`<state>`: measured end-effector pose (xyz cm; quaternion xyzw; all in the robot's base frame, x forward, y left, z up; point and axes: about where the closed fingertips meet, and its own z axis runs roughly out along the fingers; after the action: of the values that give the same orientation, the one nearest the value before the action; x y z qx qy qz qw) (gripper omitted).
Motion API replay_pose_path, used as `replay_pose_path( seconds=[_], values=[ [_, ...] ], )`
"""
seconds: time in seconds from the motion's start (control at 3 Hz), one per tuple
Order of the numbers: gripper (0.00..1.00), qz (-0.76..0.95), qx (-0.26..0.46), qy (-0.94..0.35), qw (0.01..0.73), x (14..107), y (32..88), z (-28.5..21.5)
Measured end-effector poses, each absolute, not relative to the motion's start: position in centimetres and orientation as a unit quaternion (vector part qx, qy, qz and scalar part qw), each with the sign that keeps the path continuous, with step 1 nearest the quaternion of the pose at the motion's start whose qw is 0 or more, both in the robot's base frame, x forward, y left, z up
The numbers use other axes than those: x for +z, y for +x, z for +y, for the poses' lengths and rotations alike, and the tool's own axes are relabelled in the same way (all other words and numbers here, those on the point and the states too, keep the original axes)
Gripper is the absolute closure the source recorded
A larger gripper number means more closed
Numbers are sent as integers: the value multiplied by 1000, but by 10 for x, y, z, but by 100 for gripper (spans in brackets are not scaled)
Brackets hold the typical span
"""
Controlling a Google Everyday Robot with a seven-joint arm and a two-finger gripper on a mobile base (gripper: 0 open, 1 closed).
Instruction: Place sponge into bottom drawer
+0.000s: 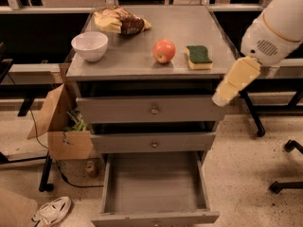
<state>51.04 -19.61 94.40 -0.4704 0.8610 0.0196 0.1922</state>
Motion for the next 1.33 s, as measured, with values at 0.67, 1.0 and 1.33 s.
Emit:
replay_pose_path(
  seconds=[0.67,1.0,1.33],
  values=[
    [0,888,31,-401,224,940,546,-174],
    [0,888,31,-401,224,940,546,-174],
    [0,891,47,-379,244,934,557,-179]
  ],
)
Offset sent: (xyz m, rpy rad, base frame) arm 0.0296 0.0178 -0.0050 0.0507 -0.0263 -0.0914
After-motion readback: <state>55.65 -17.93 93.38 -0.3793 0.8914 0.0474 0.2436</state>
